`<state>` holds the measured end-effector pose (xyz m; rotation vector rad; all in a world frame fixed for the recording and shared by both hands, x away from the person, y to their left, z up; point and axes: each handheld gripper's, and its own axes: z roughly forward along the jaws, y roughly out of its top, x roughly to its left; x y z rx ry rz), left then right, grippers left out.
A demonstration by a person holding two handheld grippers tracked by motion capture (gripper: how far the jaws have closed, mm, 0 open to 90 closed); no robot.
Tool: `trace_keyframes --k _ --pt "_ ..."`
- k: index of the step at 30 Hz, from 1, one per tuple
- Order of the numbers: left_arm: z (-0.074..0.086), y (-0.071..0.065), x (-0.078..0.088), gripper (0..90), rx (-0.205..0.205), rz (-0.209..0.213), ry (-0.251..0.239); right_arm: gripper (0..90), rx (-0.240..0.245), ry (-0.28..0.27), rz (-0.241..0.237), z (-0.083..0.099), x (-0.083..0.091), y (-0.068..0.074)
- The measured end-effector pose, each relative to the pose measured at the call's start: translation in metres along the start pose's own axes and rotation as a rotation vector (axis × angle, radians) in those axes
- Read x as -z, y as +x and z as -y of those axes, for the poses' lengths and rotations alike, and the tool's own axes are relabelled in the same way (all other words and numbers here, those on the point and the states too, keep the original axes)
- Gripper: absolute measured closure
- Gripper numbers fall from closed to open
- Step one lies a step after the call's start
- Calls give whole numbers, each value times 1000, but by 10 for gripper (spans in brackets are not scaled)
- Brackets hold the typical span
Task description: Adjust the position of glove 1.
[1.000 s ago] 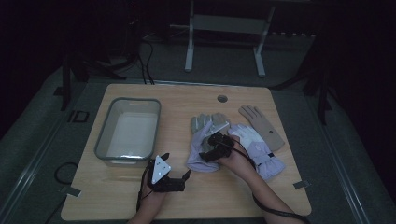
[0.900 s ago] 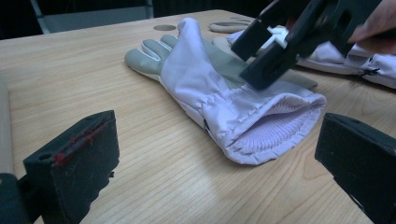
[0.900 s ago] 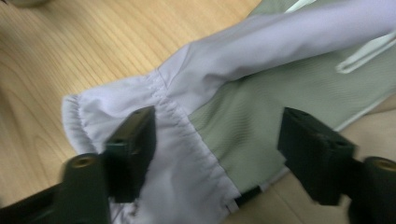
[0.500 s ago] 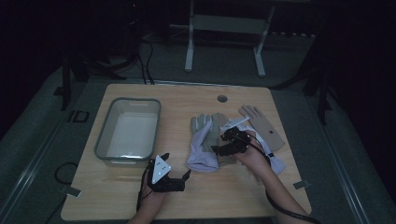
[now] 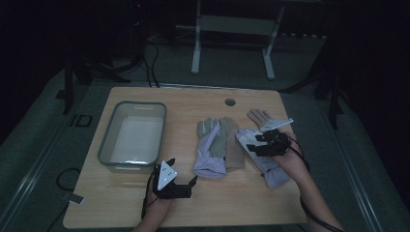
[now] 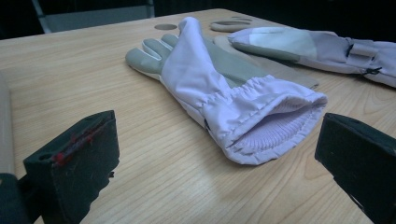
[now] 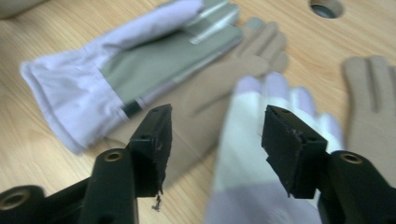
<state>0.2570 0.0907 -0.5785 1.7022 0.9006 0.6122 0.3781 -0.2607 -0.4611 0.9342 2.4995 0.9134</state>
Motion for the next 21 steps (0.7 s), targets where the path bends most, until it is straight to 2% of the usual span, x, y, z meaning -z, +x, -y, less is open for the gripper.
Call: trace_keyframes --k 1,3,6,9,11,19,20,21 --pt "0 0 0 1 -1 0 -1 436 3 12 15 7 5 -8" --pt "0 0 0 1 -3 0 -1 441 10 6 15 9 6 -10" --pt "0 0 0 1 1 2 -1 463 -1 33 27 23 13 -21" --pt "0 1 0 1 6 3 -2 478 -7 50 17 30 16 -25" --pt "0 0 0 1 4 2 -2 506 11 76 18 41 16 -31" --pt "0 1 0 1 9 5 0 507 11 135 -28 58 -4 -46" --pt "0 1 0 1 9 7 2 493 31 158 -42 62 -14 -50" --pt "0 1 0 0 9 7 2 493 31 158 -42 62 -14 -50"
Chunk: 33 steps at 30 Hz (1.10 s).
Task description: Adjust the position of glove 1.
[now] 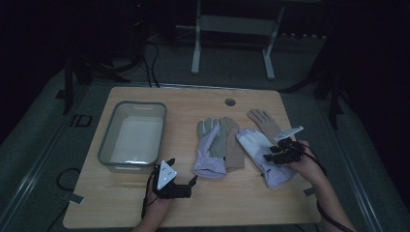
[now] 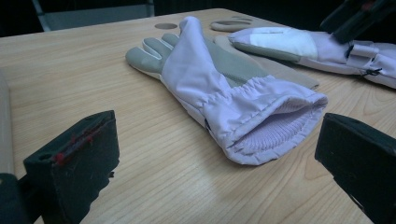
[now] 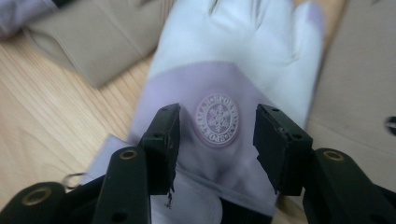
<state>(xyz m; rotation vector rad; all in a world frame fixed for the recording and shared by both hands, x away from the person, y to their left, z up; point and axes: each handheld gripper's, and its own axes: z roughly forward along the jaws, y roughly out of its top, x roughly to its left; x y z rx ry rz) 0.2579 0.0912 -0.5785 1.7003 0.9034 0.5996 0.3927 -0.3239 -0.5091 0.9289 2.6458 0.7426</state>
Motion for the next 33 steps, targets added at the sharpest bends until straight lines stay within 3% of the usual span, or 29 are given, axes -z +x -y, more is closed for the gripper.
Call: trace_keyframes --k 1,6,7,9,10,17,19,20,23,27,33 --pt "0 0 0 1 -4 -1 3 453 18 13 -5 1 -8 -2" --pt "0 -1 0 1 -7 -2 3 473 8 16 -37 5 -18 -6" --pt "0 -1 0 0 -5 -1 4 555 -6 4 -62 7 -18 -7" --pt "0 -1 0 1 -5 -1 4 594 -24 5 -73 7 -18 -7" --pt "0 -1 0 1 -5 -2 5 625 -66 8 -56 8 -17 -3" --pt "0 -2 0 1 -11 -11 1 717 -129 -33 0 6 -10 14" --pt "0 -2 0 0 -11 -12 2 724 -160 -50 36 5 -2 19" --pt "0 -2 0 1 -8 -12 1 730 -200 -72 64 6 6 25" --pt "0 -1 0 1 -6 -11 1 734 -241 -96 99 6 16 31" --pt "0 -2 0 0 -12 -12 3 733 -294 -132 94 1 29 38" --pt "0 -1 0 1 -11 -13 2 732 -323 -174 81 -13 39 53"
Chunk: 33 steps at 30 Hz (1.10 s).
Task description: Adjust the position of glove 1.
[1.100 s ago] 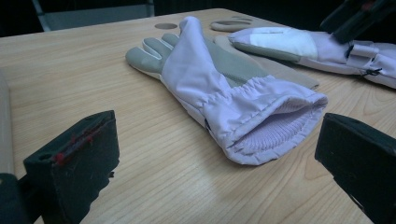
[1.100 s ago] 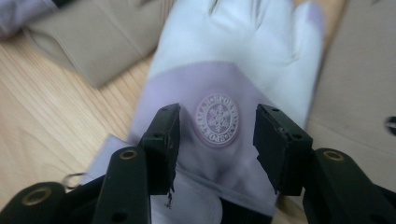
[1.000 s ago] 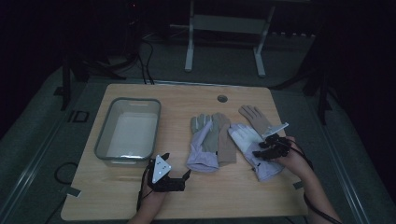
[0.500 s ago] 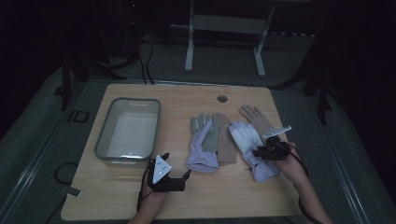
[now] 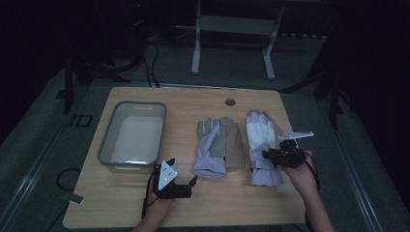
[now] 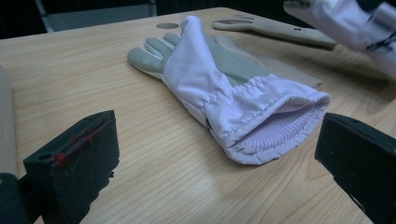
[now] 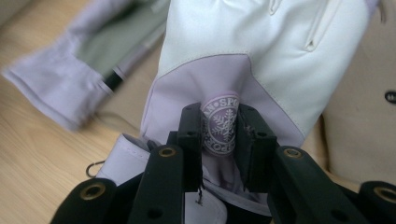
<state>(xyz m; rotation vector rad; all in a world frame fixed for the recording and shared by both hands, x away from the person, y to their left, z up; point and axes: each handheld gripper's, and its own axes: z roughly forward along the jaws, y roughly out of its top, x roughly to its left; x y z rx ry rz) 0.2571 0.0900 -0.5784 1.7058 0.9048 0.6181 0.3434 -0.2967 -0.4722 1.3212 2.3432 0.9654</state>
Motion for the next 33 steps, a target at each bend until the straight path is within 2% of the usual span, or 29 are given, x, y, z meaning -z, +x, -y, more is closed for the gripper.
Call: trace_keyframes --k 2,6,8,10,12,13,14,15,17,20,21,23,24,25,26,27,29,30,32,33 --pt "0 0 0 1 1 1 0 733 -37 -38 -29 -10 5 9" --pt "0 1 0 1 5 2 4 732 -37 -52 -29 -18 6 16" --pt "0 0 0 1 0 1 1 733 -37 -88 -49 -35 3 32" --pt "0 0 0 1 -3 2 3 732 -36 -92 -53 -38 2 37" --pt "0 0 0 0 -6 3 3 732 -26 -101 -56 -46 -5 49" --pt "0 0 0 1 -6 3 3 732 -26 -101 -56 -46 -5 49" --pt "0 0 0 1 -3 3 2 732 -22 -103 -49 -51 -11 58" --pt "0 0 0 0 -3 3 2 732 -22 -103 -49 -51 -11 58" --pt "0 0 0 1 -5 4 3 731 -34 -112 -57 -55 -15 63" --pt "0 0 0 1 -7 3 3 731 -81 -126 -94 -63 -26 76" --pt "0 0 0 0 -7 3 3 731 -81 -126 -94 -63 -26 76" --pt "0 0 0 0 -8 4 2 731 -113 -132 -115 -69 -33 86" --pt "0 0 0 1 -8 4 2 731 -113 -132 -115 -69 -33 86" --pt "0 -1 0 1 -7 4 0 731 -122 -131 -127 -72 -37 93" --pt "0 -1 0 1 -7 4 0 731 -122 -131 -127 -72 -37 93" --pt "0 0 0 1 -7 5 0 731 -121 -116 -122 -74 -43 103" --pt "0 0 0 1 -7 6 0 731 -125 -111 -123 -75 -46 106" --pt "0 0 0 0 -8 6 -1 731 -140 -103 -113 -76 -53 111" --pt "0 -1 0 1 -8 6 -4 730 -150 -95 -114 -77 -57 113" --pt "0 -1 0 0 -9 8 -4 730 -174 -88 -102 -75 -65 116"
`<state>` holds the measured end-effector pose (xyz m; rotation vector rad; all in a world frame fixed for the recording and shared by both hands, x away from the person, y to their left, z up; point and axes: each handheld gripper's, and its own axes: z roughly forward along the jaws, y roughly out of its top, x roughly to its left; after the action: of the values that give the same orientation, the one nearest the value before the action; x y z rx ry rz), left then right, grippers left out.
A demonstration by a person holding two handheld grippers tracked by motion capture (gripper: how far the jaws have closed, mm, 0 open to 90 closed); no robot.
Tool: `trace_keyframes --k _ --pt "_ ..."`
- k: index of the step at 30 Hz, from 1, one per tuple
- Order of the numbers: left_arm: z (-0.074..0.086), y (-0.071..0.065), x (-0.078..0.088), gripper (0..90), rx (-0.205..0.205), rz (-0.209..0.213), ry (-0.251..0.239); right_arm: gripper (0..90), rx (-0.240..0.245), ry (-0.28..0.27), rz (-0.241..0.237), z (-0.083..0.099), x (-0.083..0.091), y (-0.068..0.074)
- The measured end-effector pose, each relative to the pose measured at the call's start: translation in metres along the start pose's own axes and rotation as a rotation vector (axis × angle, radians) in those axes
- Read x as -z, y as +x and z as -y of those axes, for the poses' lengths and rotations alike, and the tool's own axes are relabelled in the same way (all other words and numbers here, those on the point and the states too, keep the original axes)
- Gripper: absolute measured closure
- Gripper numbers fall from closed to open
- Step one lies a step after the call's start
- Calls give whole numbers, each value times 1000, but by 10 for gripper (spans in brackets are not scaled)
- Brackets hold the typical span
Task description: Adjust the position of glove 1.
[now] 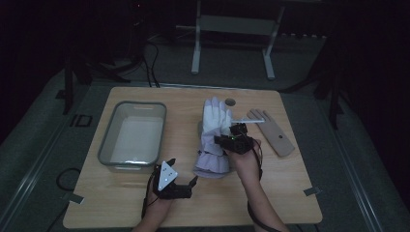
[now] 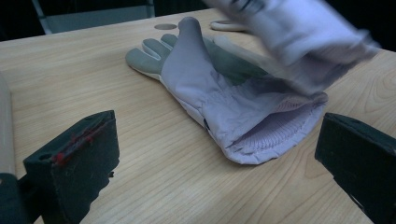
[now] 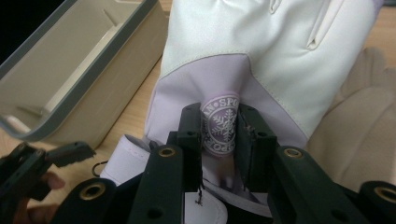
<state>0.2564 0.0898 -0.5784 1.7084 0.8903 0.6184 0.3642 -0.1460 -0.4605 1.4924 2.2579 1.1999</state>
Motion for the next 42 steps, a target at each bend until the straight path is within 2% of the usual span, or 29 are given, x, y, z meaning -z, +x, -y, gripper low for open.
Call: trace_keyframes --k 3,6,9,11,13,15,21,22,25,26,27,28,29,30,33,34,35,38,39,40,41,42 --pt "0 0 0 0 1 4 -2 728 -10 25 8 3 -10 0" --pt "0 1 0 0 6 20 -9 718 -18 62 38 10 -29 -2" --pt "0 0 0 1 3 12 -7 715 -27 77 57 14 -37 -5" --pt "0 0 0 0 5 11 -6 707 -26 107 61 19 -47 -10" --pt "0 1 0 0 6 11 -7 699 -27 110 55 19 -50 -11" --pt "0 0 0 0 5 10 -6 675 4 119 57 18 -54 -9" --pt "0 1 0 0 7 10 -6 613 7 117 27 17 -53 -10" --pt "0 1 0 1 8 10 -7 508 57 100 -18 15 -47 -10" --pt "0 0 0 1 4 12 -8 422 114 72 -32 15 -41 -12" --pt "0 0 0 1 4 12 -8 362 136 69 -42 16 -40 -13" --pt "0 0 0 0 2 15 -9 293 137 64 -51 17 -39 -14" --pt "0 0 0 1 2 15 -9 293 137 64 -51 17 -39 -14" --pt "0 0 0 1 0 16 -8 197 123 71 -103 19 -35 -17" --pt "0 0 0 1 0 16 -8 197 123 71 -103 19 -35 -17" --pt "0 0 0 0 5 13 -18 173 152 72 -173 20 -27 -20" --pt "0 1 0 0 12 10 -11 173 152 72 -173 20 -27 -20" --pt "0 2 0 1 26 24 -11 142 191 59 -201 18 -20 -22" --pt "0 2 0 0 29 24 -14 140 208 32 -217 17 -15 -24" --pt "0 2 0 0 17 21 -16 141 208 32 -217 17 -15 -24" --pt "0 2 0 1 12 22 -21 140 274 14 -166 15 -6 -28" --pt "0 1 0 1 13 24 -27 141 320 -2 -143 15 -1 -35" --pt "0 1 0 1 15 23 -29 141 335 -9 -137 15 0 -38"
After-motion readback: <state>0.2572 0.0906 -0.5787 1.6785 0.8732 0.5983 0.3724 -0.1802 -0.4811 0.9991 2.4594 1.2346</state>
